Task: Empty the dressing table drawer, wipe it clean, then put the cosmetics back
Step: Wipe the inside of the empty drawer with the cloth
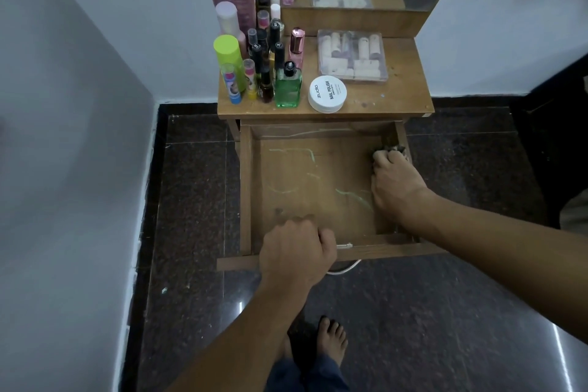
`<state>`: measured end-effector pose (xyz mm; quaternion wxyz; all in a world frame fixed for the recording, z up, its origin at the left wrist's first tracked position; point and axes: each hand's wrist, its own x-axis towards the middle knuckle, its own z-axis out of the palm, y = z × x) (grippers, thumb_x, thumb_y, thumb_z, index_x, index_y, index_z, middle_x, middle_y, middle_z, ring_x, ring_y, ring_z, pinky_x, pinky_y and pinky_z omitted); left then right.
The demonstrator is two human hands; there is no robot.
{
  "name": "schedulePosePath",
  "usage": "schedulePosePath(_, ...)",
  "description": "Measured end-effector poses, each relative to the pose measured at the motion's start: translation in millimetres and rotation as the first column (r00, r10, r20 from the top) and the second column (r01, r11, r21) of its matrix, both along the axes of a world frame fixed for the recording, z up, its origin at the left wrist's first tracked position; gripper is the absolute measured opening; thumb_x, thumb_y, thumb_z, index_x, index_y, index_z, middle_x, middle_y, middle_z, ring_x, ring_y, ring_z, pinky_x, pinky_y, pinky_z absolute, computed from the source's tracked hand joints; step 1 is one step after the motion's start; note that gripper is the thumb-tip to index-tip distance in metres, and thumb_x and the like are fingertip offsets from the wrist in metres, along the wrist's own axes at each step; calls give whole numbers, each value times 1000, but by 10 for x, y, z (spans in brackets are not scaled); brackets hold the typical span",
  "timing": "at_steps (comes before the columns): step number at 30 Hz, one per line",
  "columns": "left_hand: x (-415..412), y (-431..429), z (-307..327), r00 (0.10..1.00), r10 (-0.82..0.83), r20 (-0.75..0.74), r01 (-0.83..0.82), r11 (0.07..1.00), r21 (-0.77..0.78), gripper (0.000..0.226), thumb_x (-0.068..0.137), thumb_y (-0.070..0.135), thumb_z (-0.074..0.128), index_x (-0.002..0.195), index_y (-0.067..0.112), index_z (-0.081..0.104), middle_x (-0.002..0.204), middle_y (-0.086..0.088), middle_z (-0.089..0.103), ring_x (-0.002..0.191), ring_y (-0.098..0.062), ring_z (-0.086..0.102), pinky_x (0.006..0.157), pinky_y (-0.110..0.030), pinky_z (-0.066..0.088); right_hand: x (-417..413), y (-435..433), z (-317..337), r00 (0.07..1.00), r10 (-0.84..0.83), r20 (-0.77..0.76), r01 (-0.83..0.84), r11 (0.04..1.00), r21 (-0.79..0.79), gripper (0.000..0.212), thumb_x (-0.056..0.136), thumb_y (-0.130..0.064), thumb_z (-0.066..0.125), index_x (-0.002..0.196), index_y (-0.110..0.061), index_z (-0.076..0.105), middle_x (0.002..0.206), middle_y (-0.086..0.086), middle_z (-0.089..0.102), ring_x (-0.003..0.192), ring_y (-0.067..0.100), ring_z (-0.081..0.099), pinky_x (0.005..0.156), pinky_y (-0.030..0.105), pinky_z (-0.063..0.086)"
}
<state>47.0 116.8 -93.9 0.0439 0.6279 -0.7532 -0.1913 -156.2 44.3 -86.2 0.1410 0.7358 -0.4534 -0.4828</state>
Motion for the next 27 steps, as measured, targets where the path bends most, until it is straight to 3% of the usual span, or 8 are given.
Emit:
schedulePosePath(10,5,5,14,1000,13,0,-13,1000,4,31,89,34,37,65,17,47,53,2,42,45,-21,42,45,-27,25,75,245,-40,990,-127,57,119,984,129,49,105,-36,27,134,-19,64,135,9,61,125,30,38,99,43,37)
schedulePosePath(13,20,8,21,1000,17,13,-17,1000,3,32,91,34,39,65,17,47,53,2,42,42,-16,35,44,-25,16,107,283,-17,963,-251,102,233,959,159,50,104,-33,28,132,-15,65,133,10,62,124,30,38,98,42,38)
schedulePosePath(17,25,9,16,1000,15,3,-15,1000,3,34,89,36,36,63,17,47,52,2,41,40,-14,33,43,-24,15,180,307,55,841,-491,229,441,866,237,47,103,-30,30,129,-11,64,130,13,61,126,30,39,88,41,38)
schedulePosePath(20,8,15,14,1000,27,-2,-27,1000,-2,33,88,35,37,62,17,46,53,1,43,44,-21,41,45,-26,24,176,347,50,706,-646,290,561,760,327,45,99,-32,33,121,-9,65,126,16,60,121,31,48,91,42,47)
schedulePosePath(25,14,11,58,999,41,-3,-40,997,62,34,91,35,38,63,16,47,55,2,48,46,-19,44,48,-28,28,216,332,172,627,-696,350,581,717,385,47,102,-38,33,118,-9,66,119,15,65,108,32,60,92,43,53)
schedulePosePath(27,31,-8,92,996,80,-50,-75,992,98,36,94,32,39,63,16,47,57,2,50,49,-19,45,49,-30,27,234,295,269,541,-740,401,606,673,424,49,105,-39,29,123,-10,64,123,14,65,109,33,62,96,43,52)
